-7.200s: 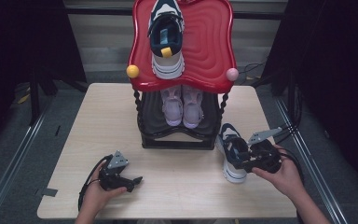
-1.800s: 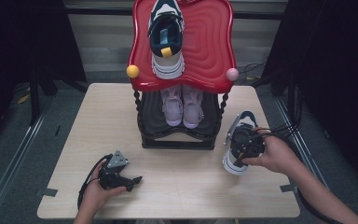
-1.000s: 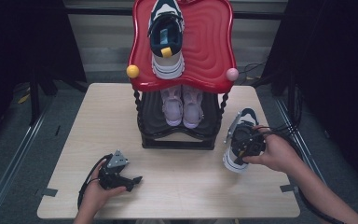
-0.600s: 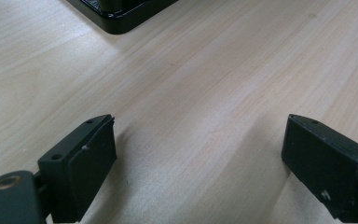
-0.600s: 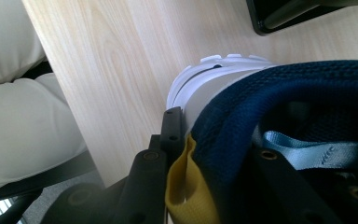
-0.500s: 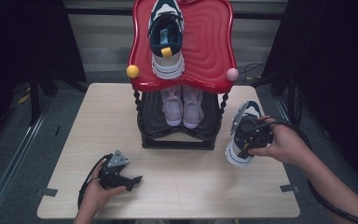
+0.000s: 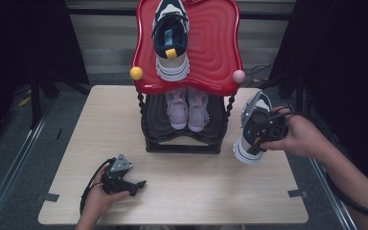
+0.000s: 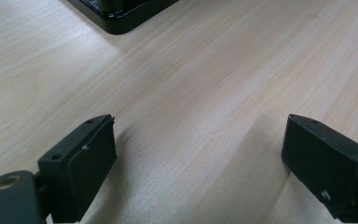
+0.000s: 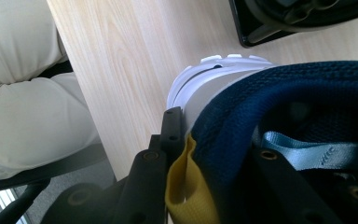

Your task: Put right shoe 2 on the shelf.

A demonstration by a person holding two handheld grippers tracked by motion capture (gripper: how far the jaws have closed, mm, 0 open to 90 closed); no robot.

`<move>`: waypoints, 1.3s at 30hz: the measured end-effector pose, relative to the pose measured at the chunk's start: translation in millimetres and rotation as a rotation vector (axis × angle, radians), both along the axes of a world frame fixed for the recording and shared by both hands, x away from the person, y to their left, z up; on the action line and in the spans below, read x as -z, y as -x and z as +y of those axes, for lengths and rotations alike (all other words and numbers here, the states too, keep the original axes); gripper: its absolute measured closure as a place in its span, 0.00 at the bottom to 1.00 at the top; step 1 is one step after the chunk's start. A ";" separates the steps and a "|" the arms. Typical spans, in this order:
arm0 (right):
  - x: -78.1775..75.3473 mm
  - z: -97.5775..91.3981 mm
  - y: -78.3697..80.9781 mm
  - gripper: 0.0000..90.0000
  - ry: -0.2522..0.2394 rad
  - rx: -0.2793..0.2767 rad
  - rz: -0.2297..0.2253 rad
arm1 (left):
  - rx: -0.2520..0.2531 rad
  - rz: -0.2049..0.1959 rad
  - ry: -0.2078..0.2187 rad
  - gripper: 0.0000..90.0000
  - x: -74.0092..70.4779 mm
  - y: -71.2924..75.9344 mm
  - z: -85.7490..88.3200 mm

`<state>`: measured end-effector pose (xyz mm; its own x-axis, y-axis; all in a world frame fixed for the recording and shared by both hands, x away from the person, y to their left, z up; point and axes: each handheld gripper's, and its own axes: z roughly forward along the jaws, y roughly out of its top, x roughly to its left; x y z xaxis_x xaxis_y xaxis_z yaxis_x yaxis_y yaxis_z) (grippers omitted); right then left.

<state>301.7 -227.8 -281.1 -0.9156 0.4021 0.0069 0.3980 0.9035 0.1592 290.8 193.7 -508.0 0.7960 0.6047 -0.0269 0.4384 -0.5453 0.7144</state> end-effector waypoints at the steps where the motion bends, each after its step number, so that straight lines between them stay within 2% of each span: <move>1: -3.6 -0.1 -0.2 0.83 0.000 0.001 0.002 | 0.000 0.000 0.000 0.10 0.0 0.0 0.0; 7: -20.5 -0.7 -2.4 0.83 -0.006 -0.004 -0.008 | 0.000 0.000 0.000 0.10 0.0 0.0 0.0; 13: -33.7 1.9 -2.9 0.83 0.007 -0.023 -0.014 | 0.000 0.000 0.000 0.10 0.0 0.0 0.0; 15: -39.9 2.6 -2.1 0.83 0.012 -0.013 -0.017 | 0.000 0.000 0.000 0.10 0.0 0.0 0.0; 34: -115.6 6.4 -4.3 0.83 0.051 -0.032 -0.127 | 0.002 0.004 -0.002 0.10 0.0 0.1 0.2; 39: -130.0 10.3 -6.4 0.83 0.065 -0.030 -0.156 | 0.000 0.001 -0.001 0.10 0.2 0.2 0.0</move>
<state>308.1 -217.5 -151.1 -0.9151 0.3698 -0.1609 0.3460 0.9248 0.1580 290.6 193.7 -508.3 0.7958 0.6049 -0.0276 0.4395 -0.5456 0.7136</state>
